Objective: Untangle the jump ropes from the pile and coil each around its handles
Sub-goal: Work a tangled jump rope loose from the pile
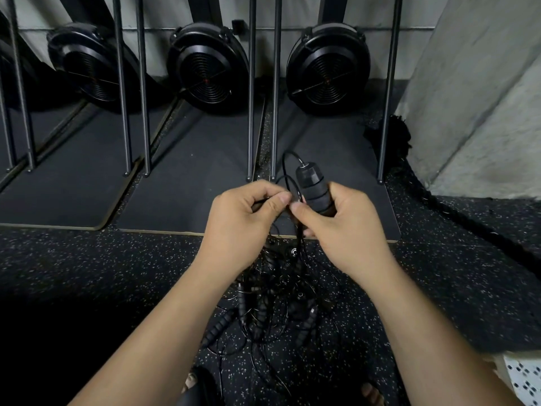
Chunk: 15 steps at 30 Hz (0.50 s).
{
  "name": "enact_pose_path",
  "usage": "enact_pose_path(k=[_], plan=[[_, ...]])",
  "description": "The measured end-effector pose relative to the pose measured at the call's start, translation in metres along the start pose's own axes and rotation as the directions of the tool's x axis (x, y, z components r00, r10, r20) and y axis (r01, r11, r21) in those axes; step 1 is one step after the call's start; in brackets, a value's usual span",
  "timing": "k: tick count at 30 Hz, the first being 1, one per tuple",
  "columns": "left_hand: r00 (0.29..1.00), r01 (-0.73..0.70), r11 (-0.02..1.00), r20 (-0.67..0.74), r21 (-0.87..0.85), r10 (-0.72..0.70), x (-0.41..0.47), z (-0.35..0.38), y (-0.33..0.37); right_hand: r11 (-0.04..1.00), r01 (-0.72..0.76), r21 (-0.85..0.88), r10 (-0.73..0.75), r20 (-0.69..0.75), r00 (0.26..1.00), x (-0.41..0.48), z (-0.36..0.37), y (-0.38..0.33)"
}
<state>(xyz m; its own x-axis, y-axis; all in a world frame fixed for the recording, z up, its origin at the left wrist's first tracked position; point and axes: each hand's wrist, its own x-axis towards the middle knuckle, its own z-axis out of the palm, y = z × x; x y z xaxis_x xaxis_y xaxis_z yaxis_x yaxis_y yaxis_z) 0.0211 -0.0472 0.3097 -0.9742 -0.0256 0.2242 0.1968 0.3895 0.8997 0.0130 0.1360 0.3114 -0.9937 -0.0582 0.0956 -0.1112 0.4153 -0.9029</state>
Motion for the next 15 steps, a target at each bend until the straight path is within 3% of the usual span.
enact_pose_path(k=[4,11,15], plan=[[0.997,0.063,0.990,-0.059,0.128,-0.056,0.003,-0.006,-0.009,0.987,0.020,-0.159,-0.042,-0.136,0.990,0.003,-0.007,0.005],[0.976,0.179,0.917,-0.185,0.357,-0.118,0.014,-0.029,-0.027,0.978,-0.042,0.205,0.078,-0.169,0.982,0.006,-0.018,-0.001],[0.958,0.242,0.874,-0.245,0.421,-0.148,0.020,-0.043,-0.039,0.963,0.001,0.271,0.065,-0.234,0.970,0.005,-0.029,-0.014]])
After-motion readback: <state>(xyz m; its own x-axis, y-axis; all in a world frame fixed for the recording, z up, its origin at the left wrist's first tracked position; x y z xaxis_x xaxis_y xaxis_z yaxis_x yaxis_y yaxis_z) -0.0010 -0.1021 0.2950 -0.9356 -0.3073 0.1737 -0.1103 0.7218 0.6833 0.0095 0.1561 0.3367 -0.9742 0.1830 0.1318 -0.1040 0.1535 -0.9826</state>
